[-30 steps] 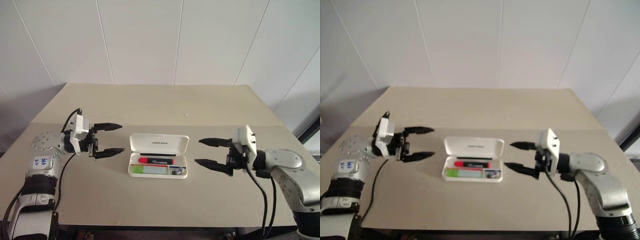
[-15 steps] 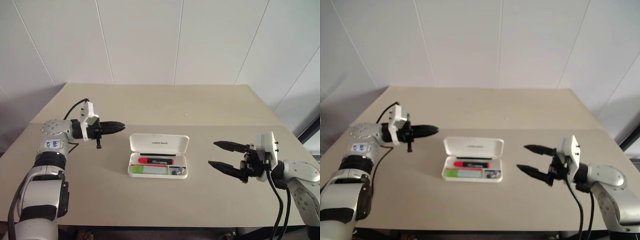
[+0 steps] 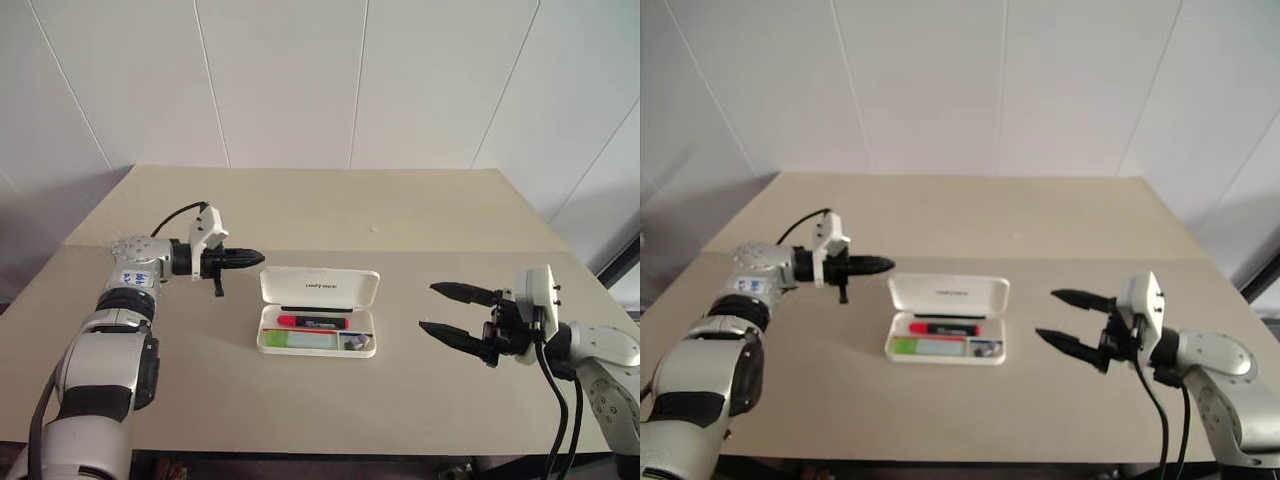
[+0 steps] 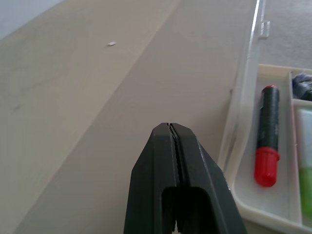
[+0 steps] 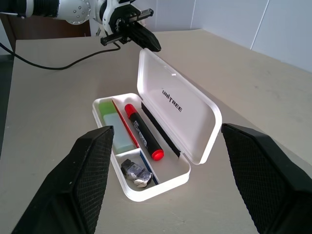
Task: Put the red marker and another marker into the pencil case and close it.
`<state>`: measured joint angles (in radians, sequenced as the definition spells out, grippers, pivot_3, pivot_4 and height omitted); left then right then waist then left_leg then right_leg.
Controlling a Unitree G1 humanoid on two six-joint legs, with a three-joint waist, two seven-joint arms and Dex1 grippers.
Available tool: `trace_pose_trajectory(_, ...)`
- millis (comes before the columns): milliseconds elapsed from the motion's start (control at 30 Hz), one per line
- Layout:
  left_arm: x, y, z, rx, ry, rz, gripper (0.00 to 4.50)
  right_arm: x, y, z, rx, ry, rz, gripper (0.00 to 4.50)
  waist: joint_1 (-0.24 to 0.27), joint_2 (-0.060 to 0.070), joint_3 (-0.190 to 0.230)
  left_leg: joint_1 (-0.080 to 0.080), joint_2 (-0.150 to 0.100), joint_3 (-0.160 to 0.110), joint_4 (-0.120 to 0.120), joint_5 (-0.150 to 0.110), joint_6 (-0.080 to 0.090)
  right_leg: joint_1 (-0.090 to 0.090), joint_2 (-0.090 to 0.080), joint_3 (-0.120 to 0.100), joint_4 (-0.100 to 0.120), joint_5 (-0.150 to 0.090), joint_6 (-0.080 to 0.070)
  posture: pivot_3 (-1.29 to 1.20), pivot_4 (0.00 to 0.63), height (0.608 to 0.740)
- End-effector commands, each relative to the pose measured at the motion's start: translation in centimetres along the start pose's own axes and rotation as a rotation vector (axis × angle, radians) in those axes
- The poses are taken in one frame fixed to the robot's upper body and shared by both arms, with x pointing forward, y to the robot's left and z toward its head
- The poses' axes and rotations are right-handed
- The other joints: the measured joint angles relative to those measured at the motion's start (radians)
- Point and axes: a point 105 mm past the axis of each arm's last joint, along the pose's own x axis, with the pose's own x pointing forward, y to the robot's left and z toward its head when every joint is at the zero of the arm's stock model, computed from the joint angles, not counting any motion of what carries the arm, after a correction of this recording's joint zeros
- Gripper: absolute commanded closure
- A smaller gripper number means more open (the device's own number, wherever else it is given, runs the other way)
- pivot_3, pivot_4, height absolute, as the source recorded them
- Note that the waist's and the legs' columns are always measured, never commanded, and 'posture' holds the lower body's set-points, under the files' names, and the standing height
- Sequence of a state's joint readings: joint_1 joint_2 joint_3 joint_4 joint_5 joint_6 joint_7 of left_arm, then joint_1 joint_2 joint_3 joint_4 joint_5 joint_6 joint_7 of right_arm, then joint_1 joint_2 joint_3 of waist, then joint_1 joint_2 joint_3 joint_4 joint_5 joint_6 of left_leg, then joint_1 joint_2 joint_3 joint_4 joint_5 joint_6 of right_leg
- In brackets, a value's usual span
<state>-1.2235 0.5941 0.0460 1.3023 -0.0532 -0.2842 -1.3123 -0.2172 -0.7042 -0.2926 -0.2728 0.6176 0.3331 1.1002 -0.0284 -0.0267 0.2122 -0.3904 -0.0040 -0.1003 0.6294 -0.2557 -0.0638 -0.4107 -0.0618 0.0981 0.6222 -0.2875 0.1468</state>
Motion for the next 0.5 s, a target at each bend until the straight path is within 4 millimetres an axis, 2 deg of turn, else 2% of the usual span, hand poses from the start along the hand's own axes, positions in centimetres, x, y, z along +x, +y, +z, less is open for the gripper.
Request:
trace_pose_trajectory(33,0.3,0.0,1.2,0.018,-0.018,-0.033,4.49,-0.9,-0.2,1.2,-0.047,-0.024,-0.013,0.0,-0.001,0.0,0.0,0.0,0.0,0.0,0.0,0.0,0.0,0.0,0.0,0.0,0.0,0.0,0.0,0.0,0.15,0.74)
trace_pose_trajectory(200,0.9,-1.2,1.7,-0.009,-0.035,-0.154,4.49,-1.5,-0.2,1.1,-0.036,-0.042,-0.016,0.0,0.0,0.0,0.0,0.0,0.0,0.0,0.0,0.0,0.0,0.0,0.0,0.0,0.0,0.0,0.0,0.0,0.15,0.74)
trace_pose_trajectory(333,1.0,-2.7,1.5,-0.006,0.014,-0.308,4.49,-1.8,-0.1,1.0,-0.037,-0.048,-0.003,0.0,-0.002,0.0,0.0,0.0,0.0,0.0,0.0,0.0,0.0,0.0,0.0,0.0,0.0,0.0,0.0,0.0,0.15,0.74)
trace_pose_trajectory(500,1.8,-3.6,1.2,0.029,0.068,-0.391,4.49,-1.7,-0.1,0.9,-0.041,-0.051,0.007,0.0,-0.001,0.0,0.0,0.0,0.0,0.0,0.001,0.0,0.0,0.0,0.0,0.0,0.001,0.0,0.0,0.0,0.15,0.74)
